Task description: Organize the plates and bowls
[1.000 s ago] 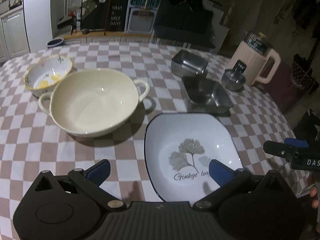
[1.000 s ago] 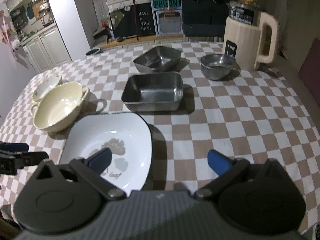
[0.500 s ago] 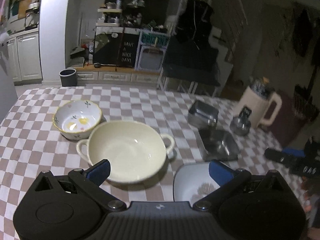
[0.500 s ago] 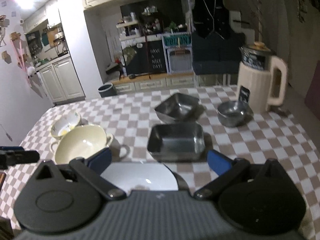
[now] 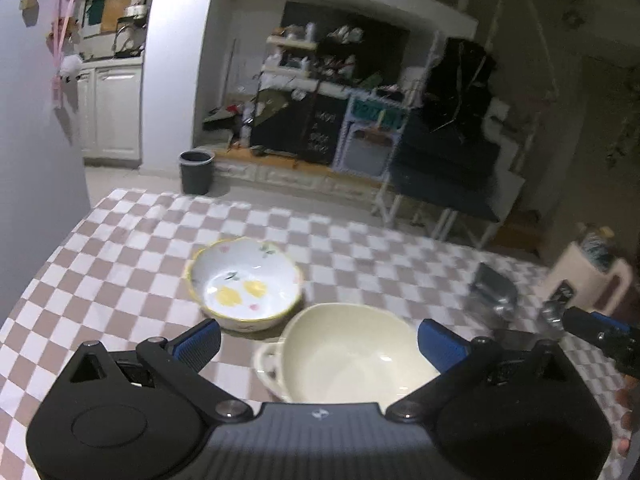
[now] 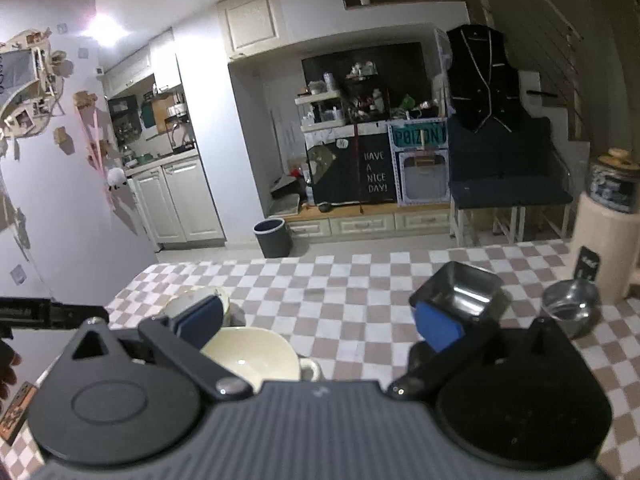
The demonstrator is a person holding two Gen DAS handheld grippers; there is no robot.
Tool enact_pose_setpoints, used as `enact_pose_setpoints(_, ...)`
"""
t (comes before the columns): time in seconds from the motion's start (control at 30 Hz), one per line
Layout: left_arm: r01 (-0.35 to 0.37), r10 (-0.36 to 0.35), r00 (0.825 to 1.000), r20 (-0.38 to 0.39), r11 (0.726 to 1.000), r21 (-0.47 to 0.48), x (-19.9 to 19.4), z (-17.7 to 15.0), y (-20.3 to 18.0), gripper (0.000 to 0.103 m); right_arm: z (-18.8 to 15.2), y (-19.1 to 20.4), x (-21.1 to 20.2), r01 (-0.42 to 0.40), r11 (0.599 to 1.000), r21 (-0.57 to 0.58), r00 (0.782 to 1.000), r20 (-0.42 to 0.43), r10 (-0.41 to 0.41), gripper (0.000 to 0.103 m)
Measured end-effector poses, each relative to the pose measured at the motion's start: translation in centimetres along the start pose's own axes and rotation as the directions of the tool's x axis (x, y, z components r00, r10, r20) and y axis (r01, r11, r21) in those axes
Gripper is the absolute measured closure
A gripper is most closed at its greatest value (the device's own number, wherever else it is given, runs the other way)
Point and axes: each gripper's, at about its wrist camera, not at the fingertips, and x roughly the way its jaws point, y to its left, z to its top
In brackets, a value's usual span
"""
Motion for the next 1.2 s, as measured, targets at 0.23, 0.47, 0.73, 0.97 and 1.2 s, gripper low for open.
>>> enact_pose_setpoints(0.23,-0.091,0.091,0.995,-0.049,0.996,-0.012,5.3,-0.2,2.3,0.0,-1.1,0.5,6.3,0.043,0.999,0.013,0.995,-0.096,-0.041,0.0)
enact_pose_setpoints(0.47,-0.109,0.11,0.977,-0.183,0.994,0.019,9.5,-1.2,2.2,0.0,-2.1,-0.9,10.8,0.053,0.998,0.04,0.974,-0.223,-0.042,0.001)
enact_pose_setpoints(0.73,-0.03,0.004,0.97,-0.244,0.994,-0.102,10.9,-0.8,3.1,0.029,-3.2,-2.2,13.4,0.002,0.98,0.198,0.923,-0.378,0.075,0.034)
enact_pose_setpoints(0.97,-0.032,-0.016,0.947,-0.319,0.989,-0.146,12.8,-1.7,4.4,0.072,-3.9,-1.0,15.6,-0.057,0.979,0.195,0.879,-0.456,0.142,0.071)
enact_pose_setpoints(1.2,-0.029,-0.021,0.946,-0.325,0.989,-0.148,12.9,-2.0,4.7,0.079,-4.3,-0.7,15.8,-0.055,0.978,0.2,0.877,-0.458,0.143,0.074)
